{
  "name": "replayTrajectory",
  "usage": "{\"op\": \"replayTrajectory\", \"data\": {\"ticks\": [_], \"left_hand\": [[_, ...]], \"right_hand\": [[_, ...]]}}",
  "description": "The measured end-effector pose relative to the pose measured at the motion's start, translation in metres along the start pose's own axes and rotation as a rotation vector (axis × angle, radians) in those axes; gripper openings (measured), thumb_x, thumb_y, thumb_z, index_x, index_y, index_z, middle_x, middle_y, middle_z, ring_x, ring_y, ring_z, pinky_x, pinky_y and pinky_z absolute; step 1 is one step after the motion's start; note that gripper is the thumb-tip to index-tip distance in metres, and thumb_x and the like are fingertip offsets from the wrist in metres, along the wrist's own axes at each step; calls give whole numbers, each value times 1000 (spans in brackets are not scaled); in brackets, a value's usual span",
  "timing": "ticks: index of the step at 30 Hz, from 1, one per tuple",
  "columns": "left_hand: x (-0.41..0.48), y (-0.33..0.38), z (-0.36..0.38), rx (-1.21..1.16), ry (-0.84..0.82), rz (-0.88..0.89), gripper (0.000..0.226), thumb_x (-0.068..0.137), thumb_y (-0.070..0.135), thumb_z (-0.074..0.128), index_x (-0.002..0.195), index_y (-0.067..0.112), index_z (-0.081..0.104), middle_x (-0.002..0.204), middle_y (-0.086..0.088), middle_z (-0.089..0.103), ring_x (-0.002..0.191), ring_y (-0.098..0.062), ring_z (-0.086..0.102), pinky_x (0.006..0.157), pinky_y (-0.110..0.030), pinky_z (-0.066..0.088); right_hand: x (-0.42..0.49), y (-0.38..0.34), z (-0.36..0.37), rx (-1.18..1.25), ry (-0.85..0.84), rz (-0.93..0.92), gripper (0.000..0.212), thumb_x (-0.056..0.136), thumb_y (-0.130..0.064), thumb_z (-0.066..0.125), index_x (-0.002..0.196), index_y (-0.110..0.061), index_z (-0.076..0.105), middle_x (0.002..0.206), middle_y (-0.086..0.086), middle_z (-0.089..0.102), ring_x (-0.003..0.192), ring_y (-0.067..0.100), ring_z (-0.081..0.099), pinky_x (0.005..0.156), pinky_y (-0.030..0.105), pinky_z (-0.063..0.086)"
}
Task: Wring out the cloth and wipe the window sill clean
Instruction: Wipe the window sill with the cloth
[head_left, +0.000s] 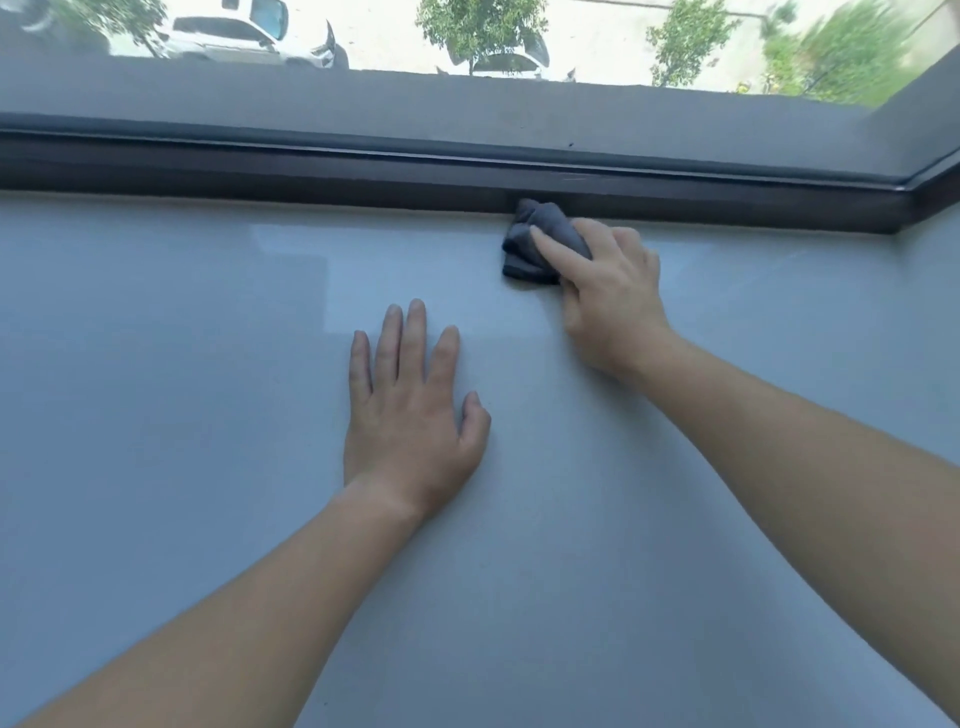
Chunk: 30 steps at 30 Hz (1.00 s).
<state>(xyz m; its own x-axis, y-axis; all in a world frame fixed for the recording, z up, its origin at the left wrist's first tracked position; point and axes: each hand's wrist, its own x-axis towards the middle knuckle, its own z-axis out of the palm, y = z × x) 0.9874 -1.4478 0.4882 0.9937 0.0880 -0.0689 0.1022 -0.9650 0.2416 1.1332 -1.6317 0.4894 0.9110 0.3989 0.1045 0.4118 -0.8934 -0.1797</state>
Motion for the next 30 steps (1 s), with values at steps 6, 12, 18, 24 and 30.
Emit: {"op": "replayTrajectory", "data": {"ticks": [6, 12, 18, 24, 30], "left_hand": [[-1, 1, 0, 13, -21, -5, 69, 87, 45, 28, 149, 15, 29, 164, -13, 11, 152, -29, 0, 121, -52, 0], [-2, 1, 0, 18, -23, -13, 70, 87, 46, 26, 150, 16, 29, 164, -12, 10, 152, -28, 0, 122, -51, -1], [-2, 1, 3, 21, -9, -24, 70, 86, 46, 26, 149, 17, 29, 164, -11, 11, 152, -26, 0, 122, -50, -2], [-3, -1, 3, 3, 4, -19, 72, 83, 51, 29, 147, 18, 30, 164, -9, 12, 152, -24, 1, 122, -48, -2], [-2, 2, 3, -15, 19, -29, 71, 80, 53, 33, 143, 19, 36, 163, -8, 17, 151, -22, 6, 122, -50, -3]], "right_hand": [[-35, 60, -14, 13, 121, 506, 55, 90, -13, 44, 138, -38, 52, 134, 5, 51, 114, 38, 41, 87, 39, 28], [-56, 51, -10, -6, 25, -2, 53, 88, -17, 46, 137, -35, 56, 136, 2, 54, 110, 34, 45, 83, 37, 28], [-66, 44, -11, 17, 119, 386, 59, 87, -10, 46, 140, -36, 50, 136, 3, 48, 112, 35, 40, 83, 36, 22], [-111, 48, -18, -6, -14, -8, 61, 85, -10, 52, 140, -35, 50, 139, -1, 49, 110, 32, 41, 83, 35, 24], [-116, 35, -17, 2, 86, 334, 66, 83, -5, 48, 142, -36, 45, 136, 1, 45, 111, 32, 38, 82, 35, 21]]}}
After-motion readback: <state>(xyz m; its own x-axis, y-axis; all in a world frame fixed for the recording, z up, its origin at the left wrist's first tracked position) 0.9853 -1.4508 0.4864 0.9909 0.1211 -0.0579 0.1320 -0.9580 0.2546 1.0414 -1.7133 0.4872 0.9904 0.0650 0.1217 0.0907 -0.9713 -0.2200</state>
